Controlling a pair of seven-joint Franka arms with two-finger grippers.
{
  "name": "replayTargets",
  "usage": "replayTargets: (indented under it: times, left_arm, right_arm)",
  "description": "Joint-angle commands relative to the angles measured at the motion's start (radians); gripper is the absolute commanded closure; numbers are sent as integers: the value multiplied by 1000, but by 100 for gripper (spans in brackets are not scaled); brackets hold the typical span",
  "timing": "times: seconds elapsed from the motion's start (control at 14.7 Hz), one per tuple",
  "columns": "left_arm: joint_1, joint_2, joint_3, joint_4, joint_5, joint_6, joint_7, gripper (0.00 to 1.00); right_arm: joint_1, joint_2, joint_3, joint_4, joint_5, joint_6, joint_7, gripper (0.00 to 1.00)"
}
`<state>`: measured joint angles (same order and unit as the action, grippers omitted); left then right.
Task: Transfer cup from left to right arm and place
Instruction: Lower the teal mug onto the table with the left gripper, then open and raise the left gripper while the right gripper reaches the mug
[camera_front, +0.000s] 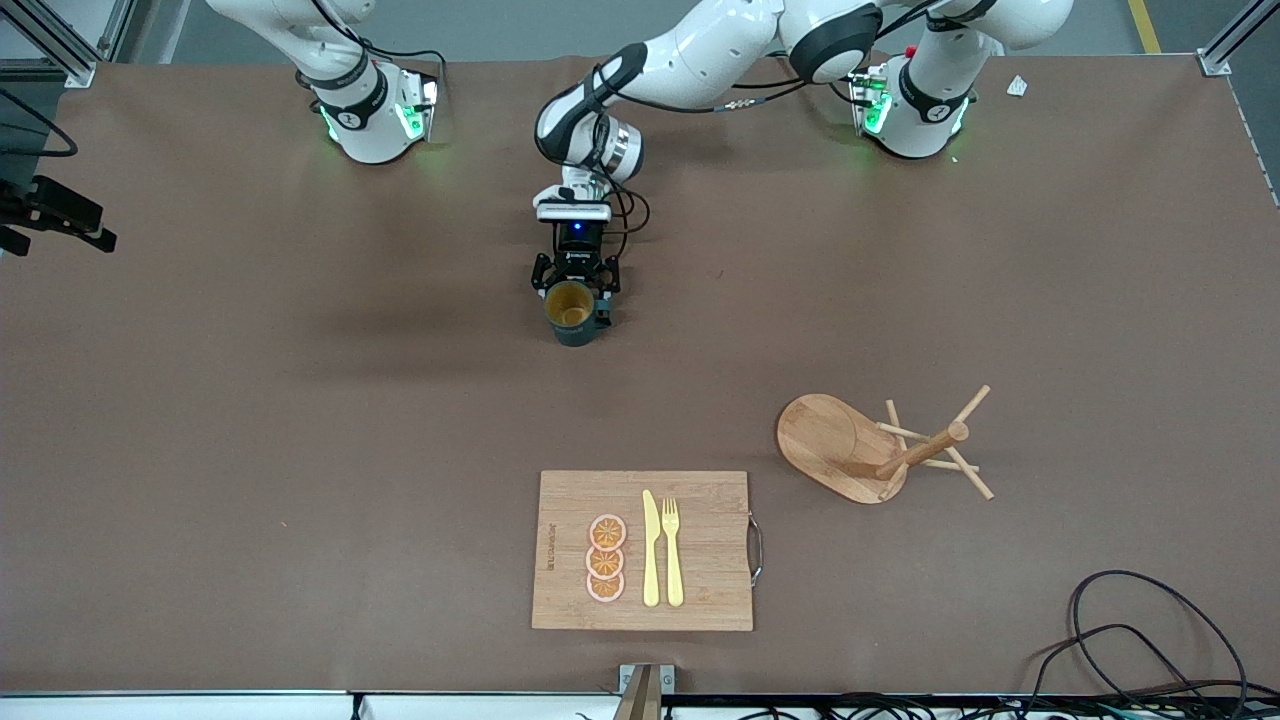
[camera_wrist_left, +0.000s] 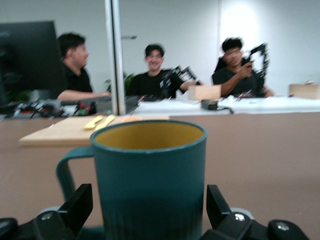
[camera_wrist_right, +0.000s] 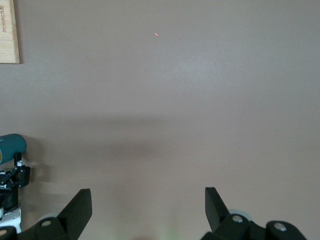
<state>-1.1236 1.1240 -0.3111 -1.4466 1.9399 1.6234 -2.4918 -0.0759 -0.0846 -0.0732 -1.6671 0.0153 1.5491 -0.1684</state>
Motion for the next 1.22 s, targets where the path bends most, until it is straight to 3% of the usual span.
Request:
replayTargets:
  times: [0.0,0.2,0.27,0.41,0.82,1.02,1.16]
  left_arm:
    - [-4,2,-26,49,-88,7,62,0]
    - [31,-70,-97,51,-252,27,118,0]
    - [176,-170,-272,49,-459,51,214,0]
    - [304,-223,-412,46,-544,49,313,0]
    - [627,-273,-754,46,-645,26,525,0]
    - [891,-270,-997,46,-706,-16,715,0]
    - [1026,-270,-1078,46,-768,-19,854,0]
  right_arm:
    - [-2,6,6,14,12,-3,-14,0]
    - [4,5,12,14,11,-6,-14,0]
    - [5,5,12,14,17,-6,-10,0]
    - [5,3,12,10,29,-9,-8,0]
    - [21,-1,12,-18,32,-8,0,0]
    - [28,-53,12,-129,51,31,18,0]
    - [36,-114,19,-225,61,83,52,0]
